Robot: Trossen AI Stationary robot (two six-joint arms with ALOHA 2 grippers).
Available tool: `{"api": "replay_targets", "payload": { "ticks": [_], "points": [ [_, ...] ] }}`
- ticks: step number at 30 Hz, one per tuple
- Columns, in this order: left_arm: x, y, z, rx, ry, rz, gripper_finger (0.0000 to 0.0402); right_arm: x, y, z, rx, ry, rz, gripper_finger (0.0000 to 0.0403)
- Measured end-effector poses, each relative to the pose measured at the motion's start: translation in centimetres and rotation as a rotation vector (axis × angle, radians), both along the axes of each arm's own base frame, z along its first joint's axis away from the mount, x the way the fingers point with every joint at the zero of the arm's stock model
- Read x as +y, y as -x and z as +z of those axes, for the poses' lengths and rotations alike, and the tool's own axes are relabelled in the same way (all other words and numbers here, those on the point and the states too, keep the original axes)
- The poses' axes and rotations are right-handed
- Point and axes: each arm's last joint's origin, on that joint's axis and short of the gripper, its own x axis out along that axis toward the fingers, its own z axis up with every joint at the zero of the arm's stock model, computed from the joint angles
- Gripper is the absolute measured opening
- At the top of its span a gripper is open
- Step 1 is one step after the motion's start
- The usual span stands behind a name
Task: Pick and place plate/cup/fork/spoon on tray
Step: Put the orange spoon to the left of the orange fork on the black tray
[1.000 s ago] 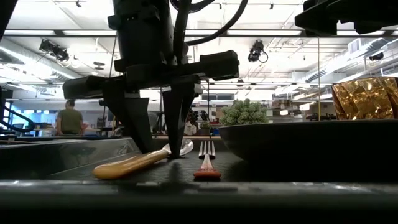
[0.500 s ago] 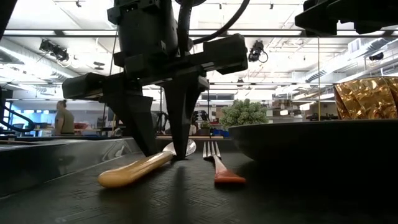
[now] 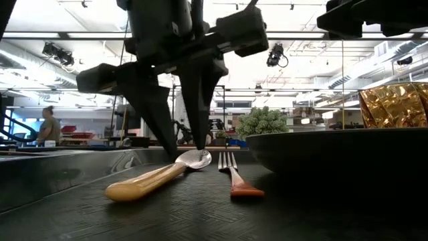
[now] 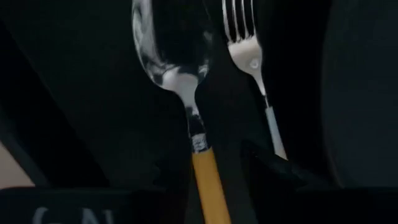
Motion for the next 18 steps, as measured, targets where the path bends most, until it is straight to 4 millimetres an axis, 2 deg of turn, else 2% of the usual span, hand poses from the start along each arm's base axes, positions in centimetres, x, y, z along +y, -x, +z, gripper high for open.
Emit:
{"api": "replay_targets", "payload": {
  "ticks": [12,18],
  "points": [
    [-0.6,0.2,0.0,0.046,0.12,-0.078,0.0144,0.0,0.0,0.0,-0.002,-0.002,0.0,0.0215],
    [-1.3,0.0,0.1,0.013,0.165,-0.116,0.0144,0.0,0.0,0.0,-0.002,-0.002,0.001,0.0215]
  ]
}}
